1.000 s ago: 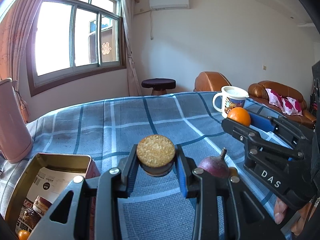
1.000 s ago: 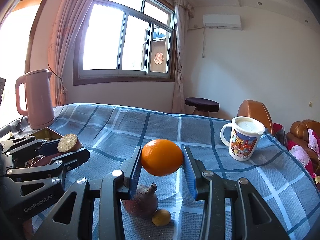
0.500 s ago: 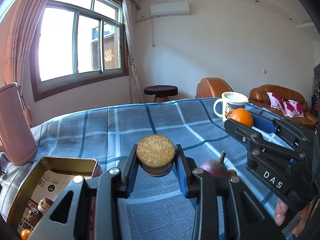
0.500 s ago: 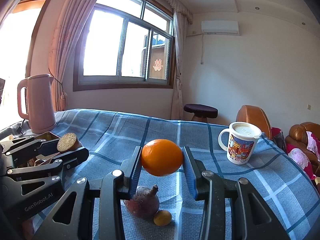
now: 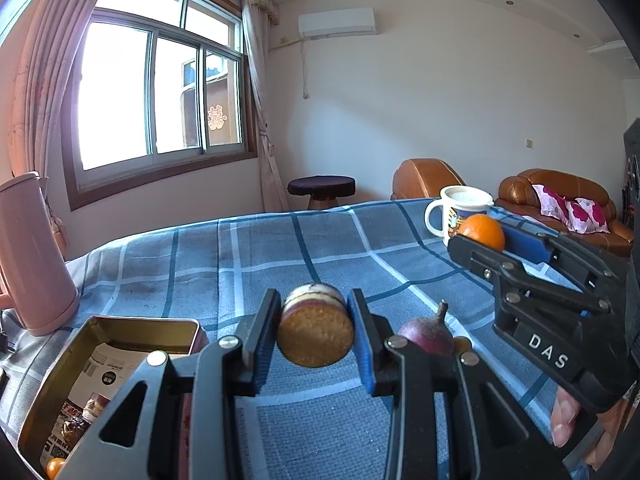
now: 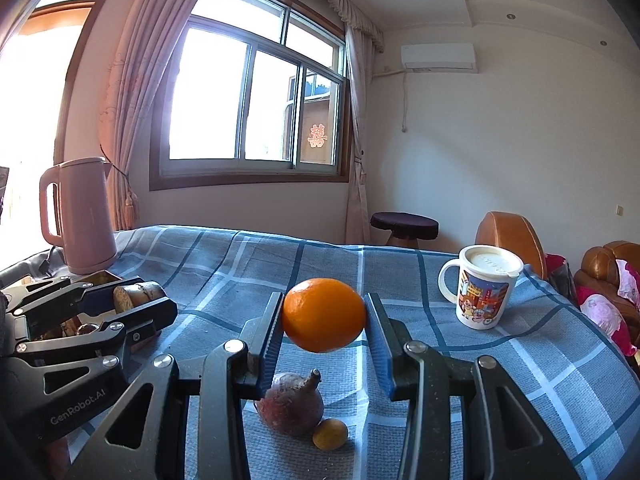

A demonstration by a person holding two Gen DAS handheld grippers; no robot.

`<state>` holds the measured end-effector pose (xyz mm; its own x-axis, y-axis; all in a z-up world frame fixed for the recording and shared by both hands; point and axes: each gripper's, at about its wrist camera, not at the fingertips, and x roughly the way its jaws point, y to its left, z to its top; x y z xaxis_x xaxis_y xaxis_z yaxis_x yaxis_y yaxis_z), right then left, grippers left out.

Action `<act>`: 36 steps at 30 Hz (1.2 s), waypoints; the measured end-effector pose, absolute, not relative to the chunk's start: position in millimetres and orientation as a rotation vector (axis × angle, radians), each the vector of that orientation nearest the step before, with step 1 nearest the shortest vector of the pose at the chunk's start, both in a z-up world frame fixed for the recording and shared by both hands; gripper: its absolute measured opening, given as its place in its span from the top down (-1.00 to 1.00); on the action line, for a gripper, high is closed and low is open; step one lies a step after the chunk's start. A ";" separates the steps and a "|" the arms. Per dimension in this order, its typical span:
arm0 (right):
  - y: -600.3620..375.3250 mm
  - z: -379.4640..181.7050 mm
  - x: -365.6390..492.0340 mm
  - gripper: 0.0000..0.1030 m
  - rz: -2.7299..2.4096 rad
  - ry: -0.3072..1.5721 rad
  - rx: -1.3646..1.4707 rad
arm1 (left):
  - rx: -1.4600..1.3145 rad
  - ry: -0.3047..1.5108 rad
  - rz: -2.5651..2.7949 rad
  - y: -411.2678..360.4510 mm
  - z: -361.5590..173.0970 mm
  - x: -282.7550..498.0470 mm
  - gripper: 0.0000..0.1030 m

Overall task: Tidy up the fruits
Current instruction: 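Carry the orange in the right tool while the left tool carries the cake cup toward the tin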

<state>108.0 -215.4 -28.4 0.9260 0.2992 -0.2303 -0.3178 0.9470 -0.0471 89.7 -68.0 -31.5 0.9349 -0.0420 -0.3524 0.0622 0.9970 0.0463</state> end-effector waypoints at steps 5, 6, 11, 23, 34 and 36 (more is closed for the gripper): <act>-212.1 -28.7 108.0 0.20 0.326 0.220 -0.098 | 0.048 0.359 -0.055 -64.7 -31.2 86.6 0.29; -211.8 -28.5 107.1 0.20 0.327 0.219 -0.101 | 0.047 0.360 -0.055 -64.4 -31.2 85.6 0.29; -210.1 -28.6 106.6 0.20 0.340 0.217 -0.109 | 0.043 0.367 -0.058 -60.5 -31.2 82.4 0.29; -200.1 -29.4 102.6 0.20 0.386 0.227 -0.112 | 0.019 0.371 -0.050 -43.7 -32.7 73.0 0.29; -178.3 -25.5 90.3 0.19 0.453 0.217 -0.113 | -0.003 0.361 -0.033 -26.5 -31.6 60.4 0.29; -175.2 -24.1 88.7 0.19 0.465 0.215 -0.111 | -0.005 0.360 -0.028 -23.5 -31.6 58.5 0.29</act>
<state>88.7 -175.2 -24.1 0.8719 0.4322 -0.2301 -0.4554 0.8885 -0.0568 58.5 -23.5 -31.6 0.9355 -0.0286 -0.3521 0.0269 0.9996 -0.0097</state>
